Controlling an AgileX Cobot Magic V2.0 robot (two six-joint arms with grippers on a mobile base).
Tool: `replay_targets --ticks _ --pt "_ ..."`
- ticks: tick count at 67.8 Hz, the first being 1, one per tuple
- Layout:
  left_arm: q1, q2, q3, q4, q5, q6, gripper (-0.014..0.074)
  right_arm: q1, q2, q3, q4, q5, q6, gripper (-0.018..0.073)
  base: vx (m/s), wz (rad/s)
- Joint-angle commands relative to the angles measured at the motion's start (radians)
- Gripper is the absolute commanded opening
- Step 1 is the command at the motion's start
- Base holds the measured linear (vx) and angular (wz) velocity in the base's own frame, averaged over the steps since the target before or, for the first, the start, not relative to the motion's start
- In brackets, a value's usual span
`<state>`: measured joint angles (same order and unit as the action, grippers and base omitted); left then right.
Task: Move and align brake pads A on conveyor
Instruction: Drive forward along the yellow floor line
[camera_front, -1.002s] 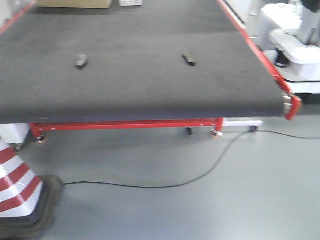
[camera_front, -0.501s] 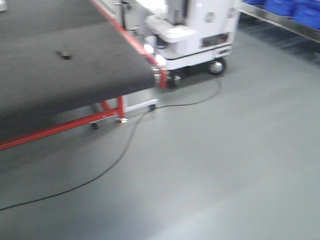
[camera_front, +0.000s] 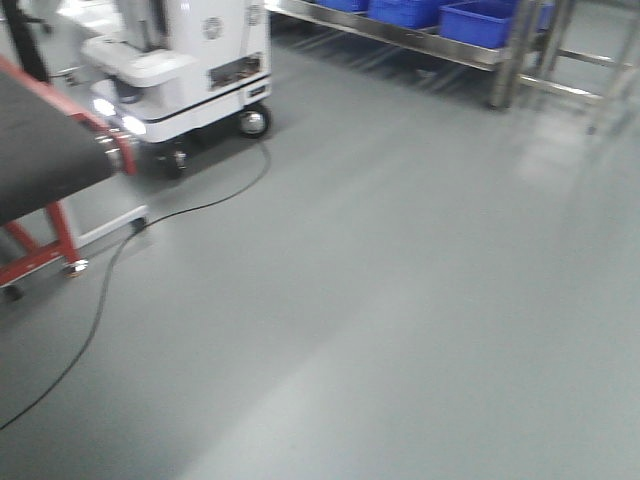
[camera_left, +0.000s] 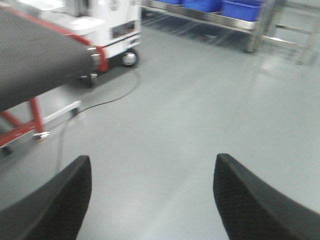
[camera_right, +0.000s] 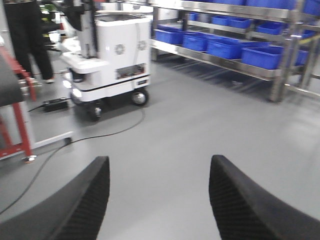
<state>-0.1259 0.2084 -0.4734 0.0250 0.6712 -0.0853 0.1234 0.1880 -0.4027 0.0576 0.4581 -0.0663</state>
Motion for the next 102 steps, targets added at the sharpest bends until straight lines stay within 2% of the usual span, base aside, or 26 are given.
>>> replay_targets --ticks 1,69,102 --pt "-0.003 0.016 -0.024 -0.002 -0.068 -0.005 0.0502 -0.004 0.011 -0.025 -0.004 -0.075 -0.011 0.0415 -0.10 -0.65" --pt "-0.003 0.016 -0.024 -0.002 -0.068 -0.005 0.0502 -0.004 0.011 -0.025 -0.004 -0.075 -0.011 0.0415 -0.05 -0.81" --pt "-0.003 0.016 -0.024 -0.002 -0.068 -0.005 0.0502 -0.004 0.011 -0.025 -0.003 -0.070 -0.011 0.0415 0.16 -0.35"
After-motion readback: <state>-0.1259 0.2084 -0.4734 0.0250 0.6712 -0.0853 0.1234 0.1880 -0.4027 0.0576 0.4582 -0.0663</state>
